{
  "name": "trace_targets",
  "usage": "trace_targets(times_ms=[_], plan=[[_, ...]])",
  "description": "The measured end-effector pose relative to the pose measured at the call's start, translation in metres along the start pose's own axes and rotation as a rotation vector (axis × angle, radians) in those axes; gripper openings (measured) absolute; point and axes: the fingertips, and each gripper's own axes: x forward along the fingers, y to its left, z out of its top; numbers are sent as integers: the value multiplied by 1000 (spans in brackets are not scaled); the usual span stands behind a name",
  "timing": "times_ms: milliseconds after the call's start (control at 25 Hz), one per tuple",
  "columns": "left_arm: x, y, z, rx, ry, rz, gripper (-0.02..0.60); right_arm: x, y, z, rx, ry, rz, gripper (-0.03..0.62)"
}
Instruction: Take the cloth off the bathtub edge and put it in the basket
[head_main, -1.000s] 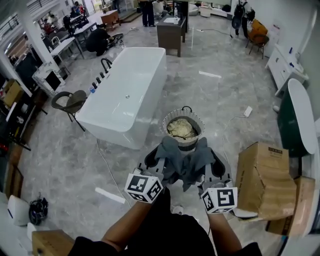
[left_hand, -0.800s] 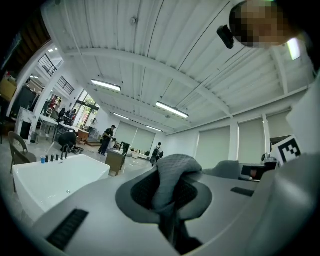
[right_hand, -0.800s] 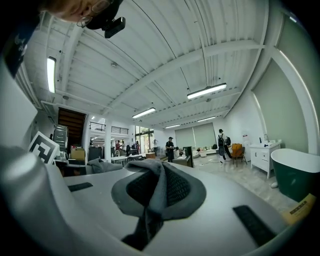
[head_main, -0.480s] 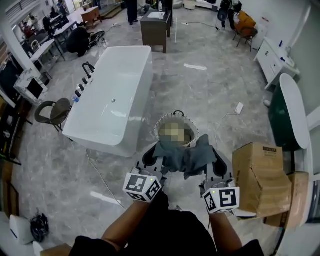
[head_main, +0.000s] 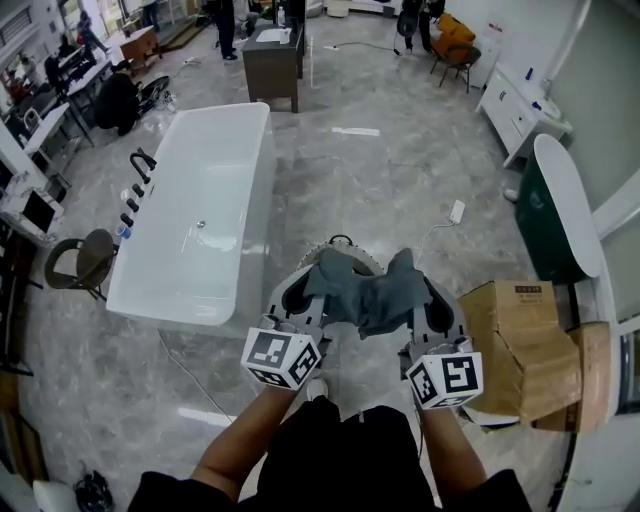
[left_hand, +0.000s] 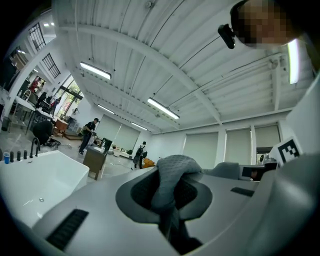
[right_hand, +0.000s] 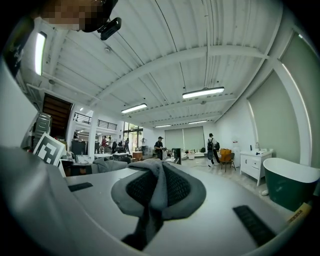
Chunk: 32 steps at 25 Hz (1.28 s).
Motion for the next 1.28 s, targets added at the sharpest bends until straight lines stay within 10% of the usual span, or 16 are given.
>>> trace_targets(times_ms=[1280], plan=[[125,32,35,34,-27,14,43,142,-28,38,61,-88,206,38]])
